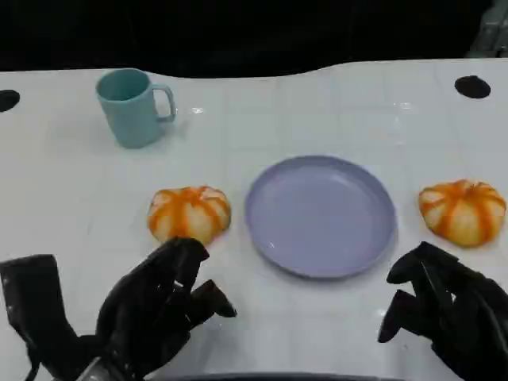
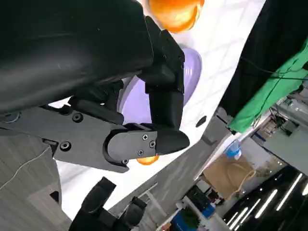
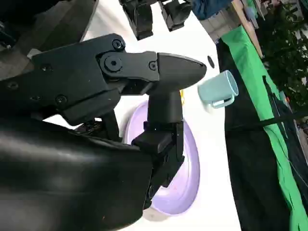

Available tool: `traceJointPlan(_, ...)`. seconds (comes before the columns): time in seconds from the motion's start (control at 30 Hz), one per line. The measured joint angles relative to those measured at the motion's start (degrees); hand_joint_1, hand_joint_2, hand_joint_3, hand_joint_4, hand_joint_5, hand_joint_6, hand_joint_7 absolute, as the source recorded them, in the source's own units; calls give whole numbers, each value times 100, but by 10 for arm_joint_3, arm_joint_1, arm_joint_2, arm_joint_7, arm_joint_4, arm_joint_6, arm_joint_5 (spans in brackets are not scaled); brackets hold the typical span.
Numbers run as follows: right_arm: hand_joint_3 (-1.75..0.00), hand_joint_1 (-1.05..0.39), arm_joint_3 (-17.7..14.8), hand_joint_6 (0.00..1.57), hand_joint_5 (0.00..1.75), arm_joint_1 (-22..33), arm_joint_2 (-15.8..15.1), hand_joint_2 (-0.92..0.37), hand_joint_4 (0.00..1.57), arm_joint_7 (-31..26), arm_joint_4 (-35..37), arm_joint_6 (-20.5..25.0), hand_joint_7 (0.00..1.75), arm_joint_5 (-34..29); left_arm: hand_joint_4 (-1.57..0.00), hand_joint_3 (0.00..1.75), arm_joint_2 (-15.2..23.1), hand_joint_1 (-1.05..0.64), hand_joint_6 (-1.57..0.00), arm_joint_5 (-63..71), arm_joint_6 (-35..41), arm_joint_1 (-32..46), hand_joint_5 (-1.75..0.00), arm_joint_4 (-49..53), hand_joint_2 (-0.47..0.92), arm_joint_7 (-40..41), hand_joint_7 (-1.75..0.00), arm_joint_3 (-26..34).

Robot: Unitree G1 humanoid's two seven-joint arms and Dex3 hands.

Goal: Grasp the bread from the table and place it into the plate.

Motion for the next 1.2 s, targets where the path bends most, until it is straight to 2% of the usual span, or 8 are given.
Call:
traceJointPlan(0.77,-48,-43,0,51,175,-1,0,-92,65,-3,0,1,160,0,-77,44,-2,-54,-50,0,2,-3,-175,0,92,1,-175,1)
traceJointPlan(0.97,-47,-43,0,51,175,-1,0,-92,64,-4,0,1,160,0,-64,42,7,-58,-39,13,-20,-4,-175,5,92,-12,-167,-4)
traceJointPlan(1.0,-46,-43,0,51,175,-1,0,-92,64,-4,0,1,160,0,-61,39,10,-58,-36,19,-26,-4,-170,6,92,-19,-159,-6)
traceJointPlan(1.03,-46,-43,0,51,175,-1,0,-92,64,-4,0,1,159,0,-55,31,12,-58,-34,21,-32,-5,-158,8,92,-23,-137,-6)
traceJointPlan(1.1,-46,-43,0,51,175,-2,1,-92,64,-4,0,1,159,0,-48,20,17,-56,-35,42,-58,-5,-140,8,92,-29,-103,-15)
traceJointPlan(1.2,-46,-43,0,51,175,-2,2,-92,64,-4,1,1,159,0,-37,10,23,-46,-39,90,-122,-6,-125,9,91,-36,-70,-31)
